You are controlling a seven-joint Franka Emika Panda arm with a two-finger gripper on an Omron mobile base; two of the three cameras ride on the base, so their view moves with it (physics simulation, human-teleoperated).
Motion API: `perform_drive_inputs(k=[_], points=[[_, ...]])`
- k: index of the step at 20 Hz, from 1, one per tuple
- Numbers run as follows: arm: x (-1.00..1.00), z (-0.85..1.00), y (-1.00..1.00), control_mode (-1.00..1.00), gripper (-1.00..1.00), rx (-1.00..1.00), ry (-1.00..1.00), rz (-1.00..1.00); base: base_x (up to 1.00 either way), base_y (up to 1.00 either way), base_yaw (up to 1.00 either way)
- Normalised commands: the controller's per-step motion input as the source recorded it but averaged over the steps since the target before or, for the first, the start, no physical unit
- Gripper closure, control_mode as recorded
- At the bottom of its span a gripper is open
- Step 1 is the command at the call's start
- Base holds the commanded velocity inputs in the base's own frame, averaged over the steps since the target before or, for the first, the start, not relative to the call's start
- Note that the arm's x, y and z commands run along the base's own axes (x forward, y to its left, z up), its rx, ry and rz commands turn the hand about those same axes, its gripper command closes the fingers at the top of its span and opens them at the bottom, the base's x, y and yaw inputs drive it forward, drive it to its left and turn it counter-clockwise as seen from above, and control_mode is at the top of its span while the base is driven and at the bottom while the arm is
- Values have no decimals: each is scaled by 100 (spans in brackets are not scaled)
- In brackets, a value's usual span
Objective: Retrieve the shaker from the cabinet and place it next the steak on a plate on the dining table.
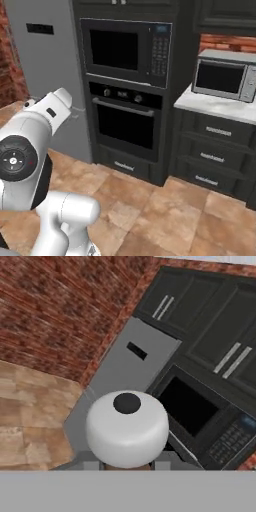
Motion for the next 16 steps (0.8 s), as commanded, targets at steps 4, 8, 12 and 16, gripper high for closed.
perform_drive_inputs(k=[4, 8, 12, 16], points=[[0, 0, 0, 100, 100, 0, 0, 0, 0, 0, 69], [0, 0, 0, 100, 100, 0, 0, 0, 0, 2, 59], [0, 0, 0, 100, 100, 0, 0, 0, 0, 2, 54], [0, 0, 0, 100, 100, 0, 0, 0, 0, 3, 51]])
